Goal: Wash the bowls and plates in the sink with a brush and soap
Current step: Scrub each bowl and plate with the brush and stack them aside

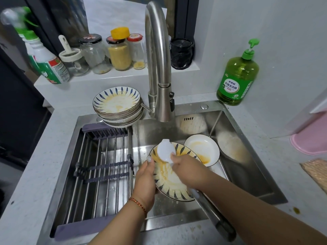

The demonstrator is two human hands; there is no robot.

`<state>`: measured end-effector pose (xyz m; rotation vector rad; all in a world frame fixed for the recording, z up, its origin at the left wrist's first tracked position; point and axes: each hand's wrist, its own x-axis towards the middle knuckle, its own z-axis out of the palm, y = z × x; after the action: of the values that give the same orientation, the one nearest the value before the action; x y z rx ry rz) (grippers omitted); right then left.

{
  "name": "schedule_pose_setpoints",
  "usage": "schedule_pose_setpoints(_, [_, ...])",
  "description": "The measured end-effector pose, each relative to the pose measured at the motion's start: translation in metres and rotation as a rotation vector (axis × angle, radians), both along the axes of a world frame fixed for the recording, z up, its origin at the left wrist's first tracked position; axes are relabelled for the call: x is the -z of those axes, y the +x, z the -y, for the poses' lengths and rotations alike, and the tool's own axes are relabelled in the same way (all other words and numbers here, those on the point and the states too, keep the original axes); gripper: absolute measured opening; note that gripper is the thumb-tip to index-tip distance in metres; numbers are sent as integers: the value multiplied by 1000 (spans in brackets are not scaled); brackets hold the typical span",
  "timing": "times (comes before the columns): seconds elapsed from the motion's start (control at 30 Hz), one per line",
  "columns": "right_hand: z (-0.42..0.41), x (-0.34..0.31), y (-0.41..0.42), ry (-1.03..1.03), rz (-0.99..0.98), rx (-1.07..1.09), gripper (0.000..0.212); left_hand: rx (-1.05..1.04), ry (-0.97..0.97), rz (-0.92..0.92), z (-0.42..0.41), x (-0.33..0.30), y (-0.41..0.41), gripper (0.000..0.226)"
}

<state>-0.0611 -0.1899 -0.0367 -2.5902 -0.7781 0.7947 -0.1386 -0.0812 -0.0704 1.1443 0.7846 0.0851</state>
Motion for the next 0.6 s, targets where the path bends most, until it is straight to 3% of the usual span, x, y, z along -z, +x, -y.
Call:
schedule_pose_setpoints(0.2, [18,-20,-29,26,-210,-101,36,-71,27,0,-9,7,3,38])
schedule_pose_setpoints(0.3, [39,-27,-31,-157,-292,-133,29,-98,27,46,-19,3,5,36])
schedule_pose_setpoints(0.33, [46,-27,-25,-266,-273,-138,29,-92,36,58,-21,1,5,36])
schedule_pose_setpoints(0.43, [57,-12,0,-306,-167,-55,36,-44,58,85,-19,-2,3,36])
schedule_pose_setpoints(0.6, [31,4,29,-65,-25,114,38,60,75,60,1,1,2,36])
